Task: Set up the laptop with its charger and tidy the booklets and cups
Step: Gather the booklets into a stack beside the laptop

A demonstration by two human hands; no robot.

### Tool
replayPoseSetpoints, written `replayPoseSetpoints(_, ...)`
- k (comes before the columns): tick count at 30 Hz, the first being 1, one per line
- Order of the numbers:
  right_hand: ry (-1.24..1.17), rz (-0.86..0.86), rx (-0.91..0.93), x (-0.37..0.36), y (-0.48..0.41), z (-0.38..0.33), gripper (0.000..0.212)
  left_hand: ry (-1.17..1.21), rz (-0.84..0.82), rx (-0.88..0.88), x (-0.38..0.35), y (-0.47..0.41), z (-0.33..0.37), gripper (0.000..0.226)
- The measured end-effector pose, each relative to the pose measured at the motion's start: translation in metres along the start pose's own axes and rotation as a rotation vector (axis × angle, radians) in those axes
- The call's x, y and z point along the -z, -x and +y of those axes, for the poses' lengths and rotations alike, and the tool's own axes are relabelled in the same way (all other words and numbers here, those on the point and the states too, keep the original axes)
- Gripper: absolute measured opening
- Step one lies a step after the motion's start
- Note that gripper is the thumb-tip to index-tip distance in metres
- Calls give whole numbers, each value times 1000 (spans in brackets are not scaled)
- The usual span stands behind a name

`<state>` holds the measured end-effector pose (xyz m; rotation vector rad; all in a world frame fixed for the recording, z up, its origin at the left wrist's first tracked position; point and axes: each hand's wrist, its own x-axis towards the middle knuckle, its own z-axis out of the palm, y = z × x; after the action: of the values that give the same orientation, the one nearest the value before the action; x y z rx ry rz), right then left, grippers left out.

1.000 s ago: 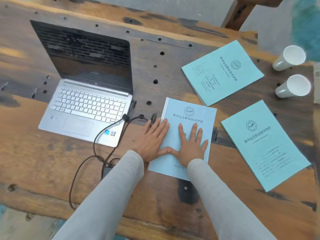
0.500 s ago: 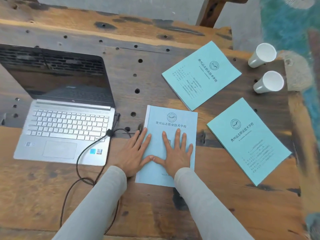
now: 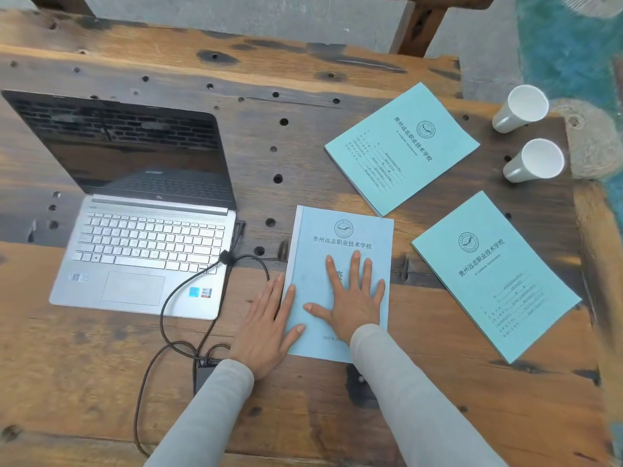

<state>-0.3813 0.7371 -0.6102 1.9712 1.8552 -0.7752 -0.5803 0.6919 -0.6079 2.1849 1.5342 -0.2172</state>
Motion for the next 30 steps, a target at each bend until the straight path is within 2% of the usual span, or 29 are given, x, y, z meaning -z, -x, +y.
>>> replayPoseSetpoints(2,8,6,21,0,0,3,99,-38,45,1,5,-9,5,75)
replayPoseSetpoints(6,42,35,105,1,2,21,87,-131,31,-54,18,-36,19,73)
replayPoseSetpoints(13,1,139,117,14,5,79,78,-156,-62,-138,13,-55,51,94)
replayPoseSetpoints(16,-8,191,64,25,4,120,78,-158,-110,-84,-3,-51,65,96)
replayPoseSetpoints(23,-43,278,-170,44,2,239,79,-113,-77,-14,-14,-47,85,97)
replayPoseSetpoints(25,-86,296,-221,49,2,270,82,-66,-45,-16,-11,-47,90,97)
replayPoseSetpoints(28,-135,306,-271,59,-2,310,87,-19,85,-121,-10,-53,121,87)
replayPoseSetpoints(30,-140,311,-286,66,-5,329,89,124,119,-139,-11,-62,161,77)
